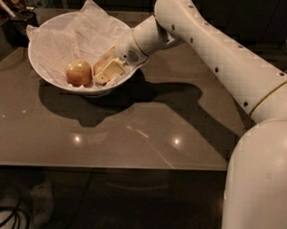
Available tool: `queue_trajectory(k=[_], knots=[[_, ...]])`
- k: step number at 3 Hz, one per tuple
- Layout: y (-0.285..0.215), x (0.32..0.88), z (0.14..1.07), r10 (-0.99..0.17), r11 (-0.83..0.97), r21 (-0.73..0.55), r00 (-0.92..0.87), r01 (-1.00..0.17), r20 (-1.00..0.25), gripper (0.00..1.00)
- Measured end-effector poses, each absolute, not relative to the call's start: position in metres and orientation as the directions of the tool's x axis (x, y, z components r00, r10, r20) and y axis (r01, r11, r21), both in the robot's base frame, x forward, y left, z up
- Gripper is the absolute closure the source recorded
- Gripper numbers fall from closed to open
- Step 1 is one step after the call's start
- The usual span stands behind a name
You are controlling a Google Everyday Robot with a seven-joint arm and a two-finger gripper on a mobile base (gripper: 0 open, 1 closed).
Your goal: Pick apple from white bowl
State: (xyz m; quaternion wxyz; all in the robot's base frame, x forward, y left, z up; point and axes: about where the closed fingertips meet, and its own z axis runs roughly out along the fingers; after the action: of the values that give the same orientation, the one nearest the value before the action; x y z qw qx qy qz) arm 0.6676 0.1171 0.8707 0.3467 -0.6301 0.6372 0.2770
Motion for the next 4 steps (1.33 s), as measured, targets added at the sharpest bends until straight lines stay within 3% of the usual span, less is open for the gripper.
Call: queue_trajectory(k=[4], knots=[[0.103,0.674,0.901,-0.675,0.062,-0.059,0.002,-0.996,-0.738,1.00]])
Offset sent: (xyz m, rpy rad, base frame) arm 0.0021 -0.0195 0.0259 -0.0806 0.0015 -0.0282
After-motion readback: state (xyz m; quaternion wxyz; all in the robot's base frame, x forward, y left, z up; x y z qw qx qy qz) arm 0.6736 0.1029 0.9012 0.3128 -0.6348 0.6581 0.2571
